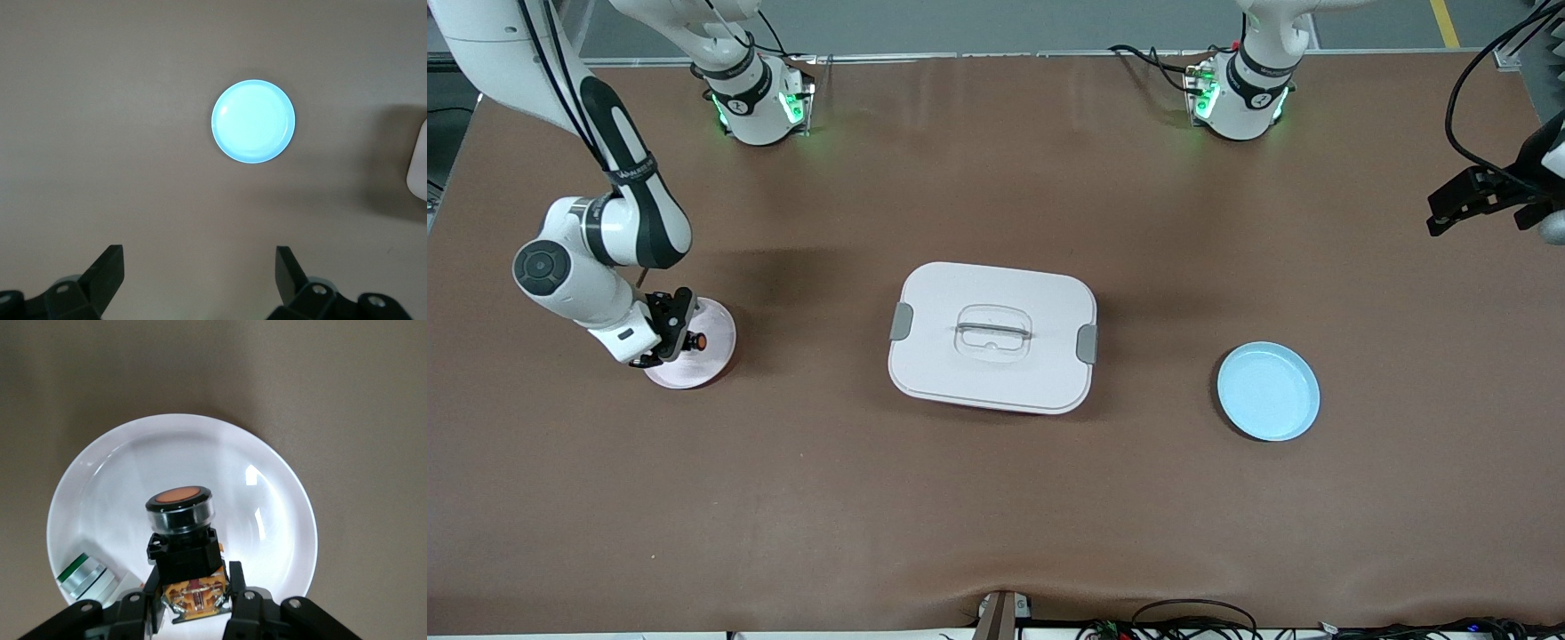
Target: Transfer orange switch to right arm and place
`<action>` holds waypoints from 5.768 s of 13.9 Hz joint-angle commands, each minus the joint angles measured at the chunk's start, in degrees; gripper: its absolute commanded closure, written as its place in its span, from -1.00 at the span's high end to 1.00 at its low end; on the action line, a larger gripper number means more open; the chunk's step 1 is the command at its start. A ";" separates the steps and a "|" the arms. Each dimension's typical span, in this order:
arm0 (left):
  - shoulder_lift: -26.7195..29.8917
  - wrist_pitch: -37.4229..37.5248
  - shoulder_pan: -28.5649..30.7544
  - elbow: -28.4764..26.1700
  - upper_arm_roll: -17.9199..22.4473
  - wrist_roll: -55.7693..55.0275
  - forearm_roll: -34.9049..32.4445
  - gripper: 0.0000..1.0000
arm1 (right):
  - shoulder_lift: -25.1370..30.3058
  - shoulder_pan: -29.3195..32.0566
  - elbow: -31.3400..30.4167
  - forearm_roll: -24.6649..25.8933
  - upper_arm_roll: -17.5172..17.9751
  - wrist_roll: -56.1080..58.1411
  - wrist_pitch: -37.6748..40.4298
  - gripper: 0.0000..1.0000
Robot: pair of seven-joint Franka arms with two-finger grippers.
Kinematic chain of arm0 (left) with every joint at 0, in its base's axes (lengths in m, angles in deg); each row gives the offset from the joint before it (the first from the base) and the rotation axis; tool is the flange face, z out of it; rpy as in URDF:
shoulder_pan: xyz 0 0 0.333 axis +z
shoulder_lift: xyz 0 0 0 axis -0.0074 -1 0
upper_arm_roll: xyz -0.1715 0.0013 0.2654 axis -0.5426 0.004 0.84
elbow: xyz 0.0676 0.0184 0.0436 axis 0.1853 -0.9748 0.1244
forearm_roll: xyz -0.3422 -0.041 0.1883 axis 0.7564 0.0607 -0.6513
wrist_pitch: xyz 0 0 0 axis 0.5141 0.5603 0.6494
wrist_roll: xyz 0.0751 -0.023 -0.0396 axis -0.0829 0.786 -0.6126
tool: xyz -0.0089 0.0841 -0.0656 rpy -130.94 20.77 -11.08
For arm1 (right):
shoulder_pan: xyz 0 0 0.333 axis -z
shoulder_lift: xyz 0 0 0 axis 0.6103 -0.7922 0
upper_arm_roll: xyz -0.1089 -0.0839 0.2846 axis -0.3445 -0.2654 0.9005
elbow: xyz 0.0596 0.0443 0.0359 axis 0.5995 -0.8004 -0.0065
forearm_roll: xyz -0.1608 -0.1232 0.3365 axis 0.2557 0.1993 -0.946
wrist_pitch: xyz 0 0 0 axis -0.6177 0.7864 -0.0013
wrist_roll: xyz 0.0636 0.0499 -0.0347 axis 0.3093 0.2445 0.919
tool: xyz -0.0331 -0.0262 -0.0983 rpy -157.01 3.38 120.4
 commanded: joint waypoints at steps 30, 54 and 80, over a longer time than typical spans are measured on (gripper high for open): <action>-1.46 -3.83 -0.63 -1.68 -3.46 0.05 0.86 1.00 | 4.39 2.32 4.20 -6.78 0.87 -56.56 12.23 1.00; -1.28 -3.65 -0.45 -1.68 -3.46 -0.03 0.95 1.00 | 27.22 -0.84 12.55 -6.86 1.66 -82.48 39.02 1.00; -1.46 -4.36 -0.28 -1.59 -3.46 0.05 0.95 1.00 | 28.91 -1.37 33.12 -6.78 1.31 -81.86 61.36 1.00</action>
